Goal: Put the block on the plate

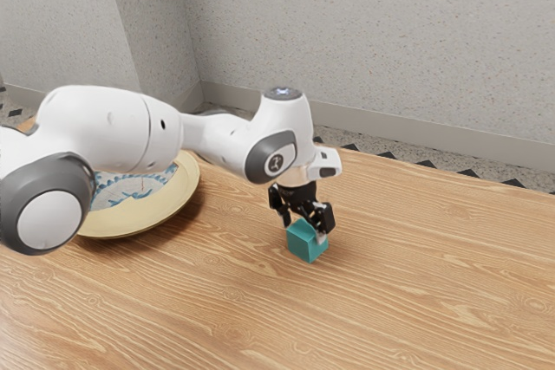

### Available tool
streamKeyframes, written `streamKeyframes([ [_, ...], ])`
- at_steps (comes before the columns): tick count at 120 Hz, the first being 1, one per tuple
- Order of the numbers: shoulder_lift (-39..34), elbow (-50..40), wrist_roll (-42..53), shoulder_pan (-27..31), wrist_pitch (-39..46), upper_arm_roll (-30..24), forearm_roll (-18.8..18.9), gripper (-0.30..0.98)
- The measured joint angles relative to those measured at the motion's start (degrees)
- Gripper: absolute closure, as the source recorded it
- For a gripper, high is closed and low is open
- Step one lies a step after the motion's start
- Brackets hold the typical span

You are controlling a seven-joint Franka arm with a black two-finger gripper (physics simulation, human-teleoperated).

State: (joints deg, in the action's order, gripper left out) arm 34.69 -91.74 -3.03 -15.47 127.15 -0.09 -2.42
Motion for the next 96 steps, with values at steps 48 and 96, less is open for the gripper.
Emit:
streamKeyframes([
  [48,2.0,1.1,0.7,0.0,0.0,-0.6,0.2,0.18],
  [96,2.1,1.1,0.8,0.0,0.0,-0.4,0.5,0.29],
])
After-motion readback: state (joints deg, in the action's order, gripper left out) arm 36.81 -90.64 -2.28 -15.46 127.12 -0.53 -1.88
